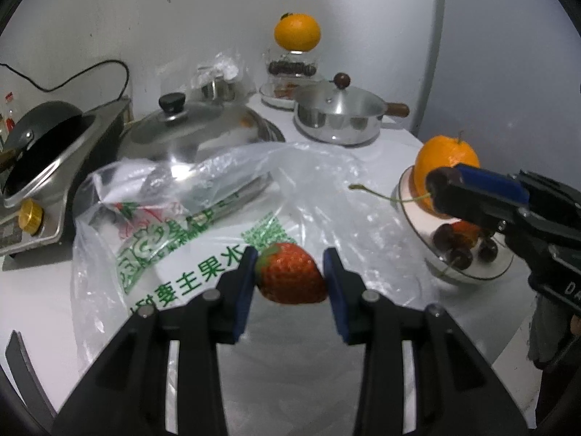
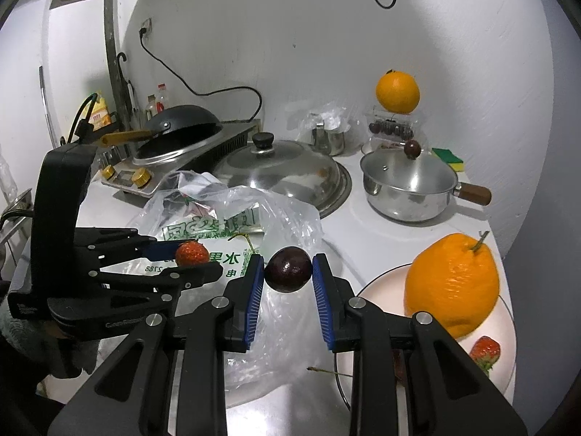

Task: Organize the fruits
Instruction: 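Carry the strawberry and the cherry toward the white plate with both grippers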

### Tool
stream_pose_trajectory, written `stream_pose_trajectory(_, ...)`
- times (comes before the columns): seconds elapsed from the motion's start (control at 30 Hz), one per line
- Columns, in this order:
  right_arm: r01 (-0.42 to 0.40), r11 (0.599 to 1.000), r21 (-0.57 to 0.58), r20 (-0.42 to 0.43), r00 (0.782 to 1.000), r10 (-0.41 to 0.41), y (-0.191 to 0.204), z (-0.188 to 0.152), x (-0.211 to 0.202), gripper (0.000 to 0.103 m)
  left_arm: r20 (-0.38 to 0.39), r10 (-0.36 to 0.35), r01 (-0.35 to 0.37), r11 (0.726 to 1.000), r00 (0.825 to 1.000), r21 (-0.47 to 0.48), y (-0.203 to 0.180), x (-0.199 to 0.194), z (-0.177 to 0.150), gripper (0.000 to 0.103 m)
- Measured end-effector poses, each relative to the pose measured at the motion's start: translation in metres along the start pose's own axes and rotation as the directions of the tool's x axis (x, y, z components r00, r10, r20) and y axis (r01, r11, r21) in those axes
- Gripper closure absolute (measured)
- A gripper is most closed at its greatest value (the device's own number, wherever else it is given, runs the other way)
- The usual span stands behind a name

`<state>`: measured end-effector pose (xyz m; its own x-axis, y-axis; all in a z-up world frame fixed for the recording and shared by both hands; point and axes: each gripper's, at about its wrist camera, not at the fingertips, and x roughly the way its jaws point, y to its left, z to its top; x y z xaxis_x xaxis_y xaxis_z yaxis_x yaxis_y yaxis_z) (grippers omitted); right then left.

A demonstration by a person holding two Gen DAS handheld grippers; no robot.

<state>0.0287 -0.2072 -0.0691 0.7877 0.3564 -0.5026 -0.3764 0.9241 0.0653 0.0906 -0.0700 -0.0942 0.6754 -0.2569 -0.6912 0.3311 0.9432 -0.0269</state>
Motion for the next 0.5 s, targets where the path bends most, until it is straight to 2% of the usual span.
stream_pose_trajectory(0.5,0.04,0.999,0.015,0.033,0.999,-0.041,-0.017,-0.01,-0.038,0.074,0.07,0.009,-0.01,1.0,0.998,0.015,-0.025,-0.033,0.008,0.065)
